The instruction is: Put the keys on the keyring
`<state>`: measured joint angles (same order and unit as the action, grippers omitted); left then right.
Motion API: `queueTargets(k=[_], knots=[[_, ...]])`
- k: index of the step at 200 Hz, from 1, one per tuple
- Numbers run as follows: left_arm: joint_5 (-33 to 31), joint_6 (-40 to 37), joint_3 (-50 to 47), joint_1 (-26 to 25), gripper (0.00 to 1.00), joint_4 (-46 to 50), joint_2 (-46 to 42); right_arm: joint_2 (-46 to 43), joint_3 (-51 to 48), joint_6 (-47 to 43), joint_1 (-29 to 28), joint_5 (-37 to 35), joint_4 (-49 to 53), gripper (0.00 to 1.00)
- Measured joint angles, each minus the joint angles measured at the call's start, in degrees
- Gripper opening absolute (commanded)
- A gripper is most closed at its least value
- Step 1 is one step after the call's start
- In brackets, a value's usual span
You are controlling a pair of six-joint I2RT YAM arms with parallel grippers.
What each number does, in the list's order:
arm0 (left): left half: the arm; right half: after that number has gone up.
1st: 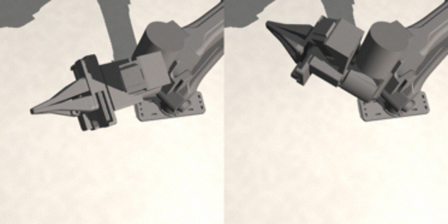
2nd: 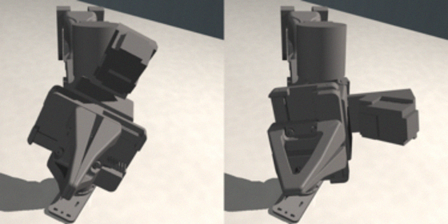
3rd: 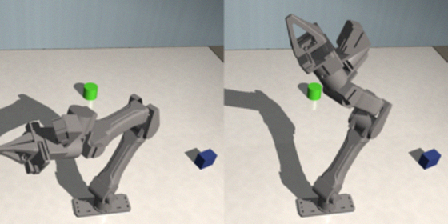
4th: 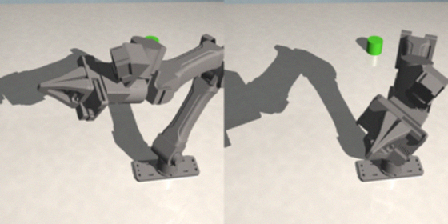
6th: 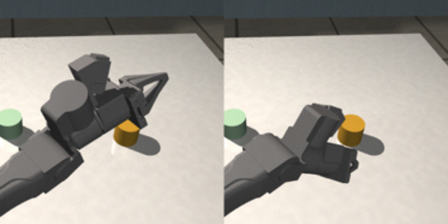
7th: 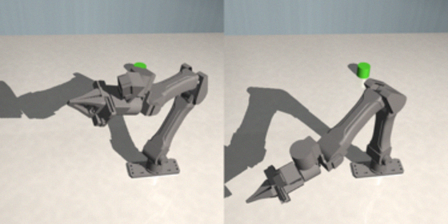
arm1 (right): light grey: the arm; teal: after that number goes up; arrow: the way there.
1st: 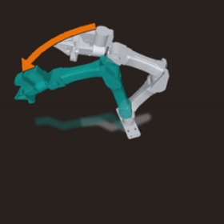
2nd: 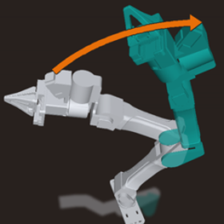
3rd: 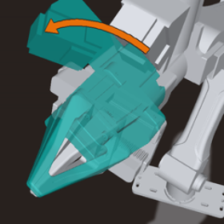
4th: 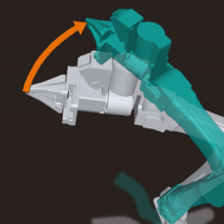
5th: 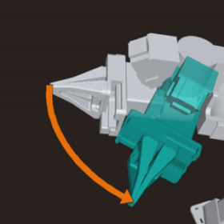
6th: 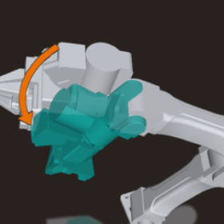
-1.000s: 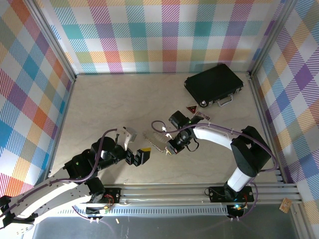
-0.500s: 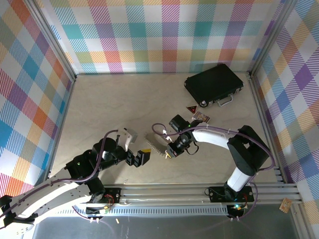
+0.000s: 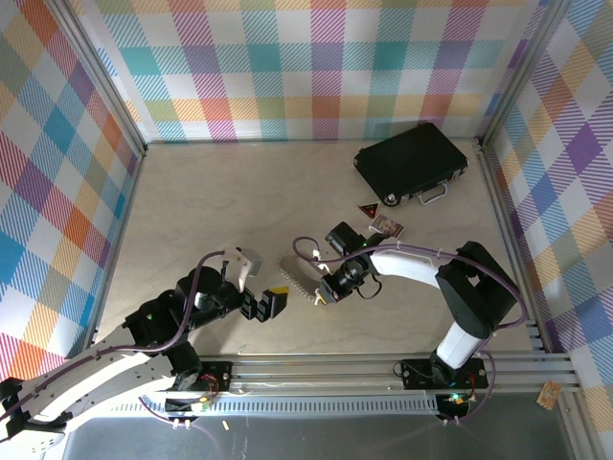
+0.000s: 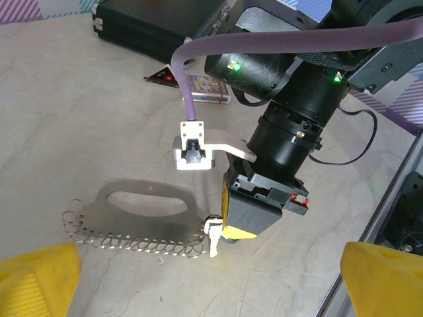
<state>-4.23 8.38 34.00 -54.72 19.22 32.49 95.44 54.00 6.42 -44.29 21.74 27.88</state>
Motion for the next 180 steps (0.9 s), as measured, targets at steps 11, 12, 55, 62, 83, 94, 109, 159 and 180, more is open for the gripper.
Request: queueTargets(k=[11, 12, 55, 62, 83, 94, 109, 159, 180], knots=[[-0.2, 0.0, -0.1, 0.0, 1.00, -0.1, 0.0, 0.0, -0.2, 0.3, 0.0, -0.1, 0.0, 0.16], [-0.2, 0.0, -0.1, 0.0, 1.00, -0.2, 0.0, 0.0, -0.3, 0.3, 0.0, -0.1, 0.0, 0.17], [-1.0, 0.0, -0.2, 0.0, 1.00, -0.3, 0.0, 0.0, -1.0, 0.5, 0.0, -0.7, 0.6, 0.20], [-1.0, 0.0, -0.2, 0.0, 1.00, -0.3, -0.1, 0.0, -1.0, 0.5, 0.0, -0.7, 0.6, 0.20], [-1.1, 0.0, -0.2, 0.0, 1.00, -0.3, -0.5, -0.6, -1.0, 0.5, 0.0, -1.2, 0.8, 0.22], [-1.3, 0.0, -0.2, 0.0, 1.00, -0.3, -0.8, -1.4, -1.0, 0.5, 0.0, -1.5, 1.1, 0.23], [-1.4, 0.0, -0.2, 0.0, 1.00, -0.2, -0.9, -2.8, -1.0, 0.6, 0.0, -1.9, 1.6, 0.25], [-2.9, 0.6, -0.2, 0.0, 1.00, 0.4, -1.4, -9.9, -1.4, 2.1, 0.0, -5.4, 3.0, 0.49], [-5.4, 1.3, -0.2, 0.0, 1.00, 1.6, -1.6, -14.9, -2.5, 3.4, 0.0, -8.7, 3.4, 0.64]])
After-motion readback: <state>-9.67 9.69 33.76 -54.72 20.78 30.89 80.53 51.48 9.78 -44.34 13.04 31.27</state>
